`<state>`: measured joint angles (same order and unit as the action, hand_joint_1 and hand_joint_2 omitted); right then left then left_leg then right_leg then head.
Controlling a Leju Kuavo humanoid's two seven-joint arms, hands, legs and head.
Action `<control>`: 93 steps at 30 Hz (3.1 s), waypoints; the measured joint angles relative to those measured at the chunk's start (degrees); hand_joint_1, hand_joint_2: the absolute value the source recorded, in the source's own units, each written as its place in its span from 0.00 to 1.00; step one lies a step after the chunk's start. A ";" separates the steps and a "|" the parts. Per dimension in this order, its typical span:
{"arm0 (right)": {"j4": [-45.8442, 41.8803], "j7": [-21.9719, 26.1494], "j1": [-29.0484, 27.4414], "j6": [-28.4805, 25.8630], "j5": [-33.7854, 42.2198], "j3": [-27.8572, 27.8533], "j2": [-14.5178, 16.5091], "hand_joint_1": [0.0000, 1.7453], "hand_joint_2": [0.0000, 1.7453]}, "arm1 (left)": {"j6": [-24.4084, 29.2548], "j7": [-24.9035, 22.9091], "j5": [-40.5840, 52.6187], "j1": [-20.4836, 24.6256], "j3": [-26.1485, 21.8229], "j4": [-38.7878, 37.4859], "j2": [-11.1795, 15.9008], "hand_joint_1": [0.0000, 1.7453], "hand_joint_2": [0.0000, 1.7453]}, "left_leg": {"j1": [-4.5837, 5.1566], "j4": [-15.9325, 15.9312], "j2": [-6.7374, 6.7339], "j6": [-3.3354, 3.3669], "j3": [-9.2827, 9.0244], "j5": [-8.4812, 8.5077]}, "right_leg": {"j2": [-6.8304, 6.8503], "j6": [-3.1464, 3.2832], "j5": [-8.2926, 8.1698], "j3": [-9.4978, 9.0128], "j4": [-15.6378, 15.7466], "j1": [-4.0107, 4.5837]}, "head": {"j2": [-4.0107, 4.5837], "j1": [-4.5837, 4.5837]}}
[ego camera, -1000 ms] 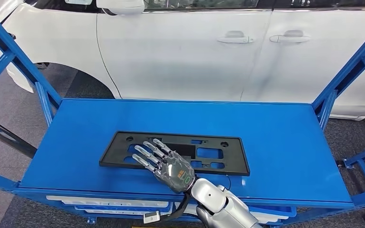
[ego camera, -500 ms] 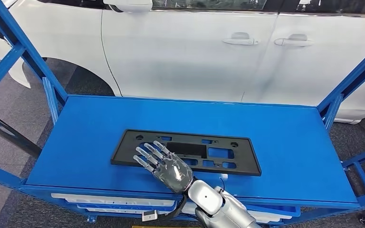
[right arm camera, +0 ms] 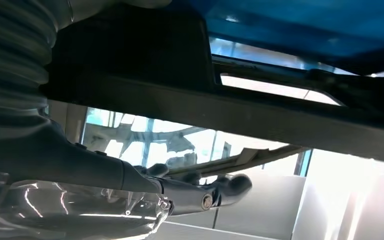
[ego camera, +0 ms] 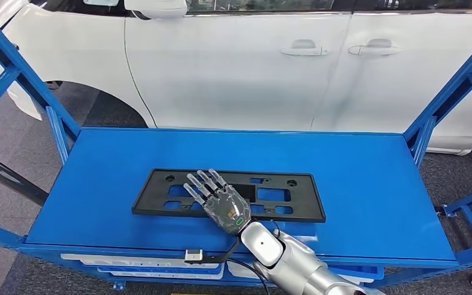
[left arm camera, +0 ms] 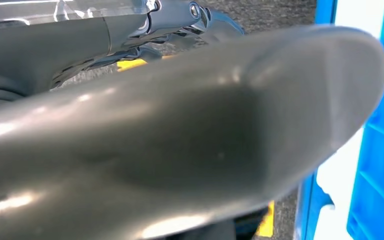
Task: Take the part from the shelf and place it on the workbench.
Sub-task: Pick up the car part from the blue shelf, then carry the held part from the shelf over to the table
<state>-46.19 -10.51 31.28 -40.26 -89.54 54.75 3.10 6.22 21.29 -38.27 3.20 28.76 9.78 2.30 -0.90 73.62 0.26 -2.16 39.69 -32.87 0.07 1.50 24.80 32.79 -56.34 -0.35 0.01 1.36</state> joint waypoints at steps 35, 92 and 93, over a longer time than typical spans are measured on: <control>9.48 3.54 3.28 -0.02 -0.15 -5.67 0.98 1.00 1.00 | -2.23 6.42 -2.28 -0.19 1.40 -0.01 0.22 0.00 0.00 | -0.30 -15.04 -0.03 0.49 -6.78 7.56 | -0.18 -1.29 0.94 -1.24 -0.25 0.02 | 0.00 0.08; -61.89 49.79 -9.46 32.20 91.42 -21.83 -11.68 1.00 1.00 | -1.85 12.69 -9.62 -0.20 -1.60 -0.03 -0.62 0.00 0.00 | -0.20 0.99 0.01 0.13 0.55 0.03 | 0.33 0.05 -0.32 1.50 -0.93 0.28 | 0.01 -0.05; -61.65 49.79 -9.40 32.30 91.69 -21.84 -11.90 1.00 1.00 | -1.82 12.60 -9.62 -0.19 -1.61 -0.03 -0.62 0.00 0.00 | -0.18 -0.65 0.01 0.33 -1.30 1.34 | 0.32 0.00 -0.82 2.15 -0.97 0.40 | 0.00 -0.05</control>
<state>-107.85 39.28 21.88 -7.96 2.15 32.91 -8.80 4.40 33.89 -47.89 3.00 27.16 9.75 1.68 -1.08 72.97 0.27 -1.83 38.39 -31.54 0.40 1.50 23.98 34.94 -57.32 0.05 0.01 1.31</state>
